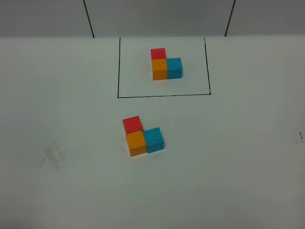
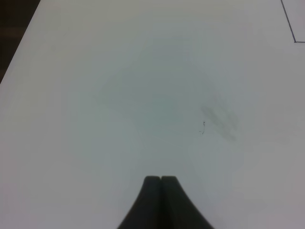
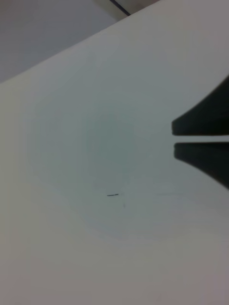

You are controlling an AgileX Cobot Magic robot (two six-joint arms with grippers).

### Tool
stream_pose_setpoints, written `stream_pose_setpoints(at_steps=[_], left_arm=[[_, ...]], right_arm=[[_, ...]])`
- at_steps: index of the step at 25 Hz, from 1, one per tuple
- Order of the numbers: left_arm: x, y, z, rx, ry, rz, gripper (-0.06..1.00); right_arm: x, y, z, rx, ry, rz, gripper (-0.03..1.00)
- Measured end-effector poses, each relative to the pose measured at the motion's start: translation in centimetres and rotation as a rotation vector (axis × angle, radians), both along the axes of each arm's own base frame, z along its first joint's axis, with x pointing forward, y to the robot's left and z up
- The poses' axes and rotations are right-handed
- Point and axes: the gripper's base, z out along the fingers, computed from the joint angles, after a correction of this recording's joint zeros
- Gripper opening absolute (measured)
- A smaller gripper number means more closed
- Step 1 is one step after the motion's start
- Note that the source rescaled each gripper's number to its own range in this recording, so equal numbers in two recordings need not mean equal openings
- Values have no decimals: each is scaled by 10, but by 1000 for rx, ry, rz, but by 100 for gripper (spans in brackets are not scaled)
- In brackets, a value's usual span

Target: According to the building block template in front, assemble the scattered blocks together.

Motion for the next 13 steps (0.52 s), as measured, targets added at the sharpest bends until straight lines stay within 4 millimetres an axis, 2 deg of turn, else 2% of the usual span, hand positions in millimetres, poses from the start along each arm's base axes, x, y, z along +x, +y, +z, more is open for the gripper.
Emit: stream_pose_setpoints(at_steps=[13], left_arm=[[0, 0, 0, -1, 0, 1, 0]], right_arm=[[0, 0, 0, 0, 0, 0, 0]])
